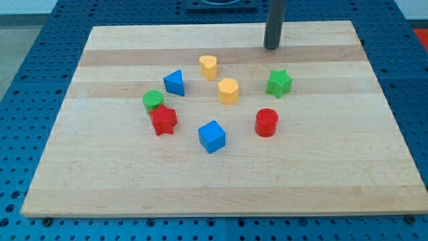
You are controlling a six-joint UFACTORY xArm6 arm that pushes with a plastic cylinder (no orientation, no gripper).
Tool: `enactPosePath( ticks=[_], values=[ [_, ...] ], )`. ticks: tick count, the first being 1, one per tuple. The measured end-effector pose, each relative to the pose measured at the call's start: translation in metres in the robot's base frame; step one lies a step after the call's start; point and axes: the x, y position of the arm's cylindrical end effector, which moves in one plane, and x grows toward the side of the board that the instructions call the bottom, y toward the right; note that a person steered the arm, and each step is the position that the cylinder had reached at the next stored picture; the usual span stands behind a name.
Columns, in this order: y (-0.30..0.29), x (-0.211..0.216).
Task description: Push the green star to the top right of the red circle
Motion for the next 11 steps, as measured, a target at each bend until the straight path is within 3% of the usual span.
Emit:
enactPosePath(
  ticks=[4,6,9,11],
  values=[
    [0.002,0.018],
    [0.002,0.117],
    [-0.032,0.116],
    [-0.024,0.120]
  ],
)
